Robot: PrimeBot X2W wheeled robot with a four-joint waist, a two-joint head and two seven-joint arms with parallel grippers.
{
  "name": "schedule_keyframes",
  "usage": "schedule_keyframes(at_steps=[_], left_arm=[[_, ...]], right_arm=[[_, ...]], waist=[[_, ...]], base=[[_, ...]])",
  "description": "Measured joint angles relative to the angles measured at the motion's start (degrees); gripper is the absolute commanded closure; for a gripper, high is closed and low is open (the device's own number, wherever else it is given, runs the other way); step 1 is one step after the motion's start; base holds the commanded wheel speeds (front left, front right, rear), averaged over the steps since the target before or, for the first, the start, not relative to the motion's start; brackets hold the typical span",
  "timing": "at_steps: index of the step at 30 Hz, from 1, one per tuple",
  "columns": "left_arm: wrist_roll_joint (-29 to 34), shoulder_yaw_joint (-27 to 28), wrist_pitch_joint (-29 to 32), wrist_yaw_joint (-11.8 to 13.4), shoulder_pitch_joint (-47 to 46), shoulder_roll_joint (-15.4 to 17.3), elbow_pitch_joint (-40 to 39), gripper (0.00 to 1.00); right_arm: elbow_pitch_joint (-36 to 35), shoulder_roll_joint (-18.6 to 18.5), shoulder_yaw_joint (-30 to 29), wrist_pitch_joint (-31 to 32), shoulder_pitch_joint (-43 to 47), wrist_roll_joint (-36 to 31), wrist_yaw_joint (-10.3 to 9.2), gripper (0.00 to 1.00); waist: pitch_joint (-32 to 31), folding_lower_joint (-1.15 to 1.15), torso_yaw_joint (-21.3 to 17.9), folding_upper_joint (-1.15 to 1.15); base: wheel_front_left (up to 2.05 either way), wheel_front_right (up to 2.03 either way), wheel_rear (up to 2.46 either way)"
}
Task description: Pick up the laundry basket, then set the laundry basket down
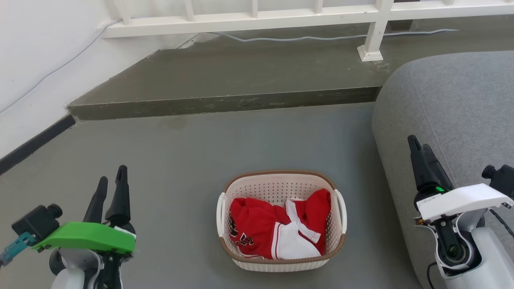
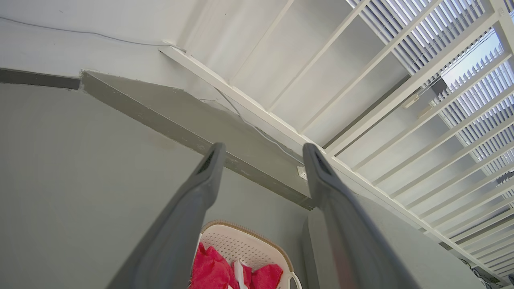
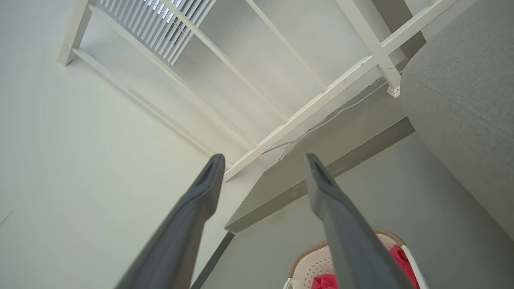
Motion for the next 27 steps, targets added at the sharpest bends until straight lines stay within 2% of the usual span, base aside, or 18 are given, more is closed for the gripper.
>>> schedule_keyframes(at_steps=[20,27], left_arm=[[15.6,-2.2,-3.4,0.6,0.0,-0.7,-2.4,0.00],[20.9,-3.1,-5.0,0.6,0.0,-0.9,-2.5,0.00]], right_arm=[[-1.9,-0.2,3.4,-3.6,-0.3,-15.8,-2.10,0.00],[-2.3,-0.4,4.3,-5.0,-0.9,-20.7,-2.19,0.00]], waist=[[0.3,0.00,0.0,0.00],[0.2,0.00,0.0,0.00]], base=[[0.00,0.00,0.00],[0.00,0.00,0.00]])
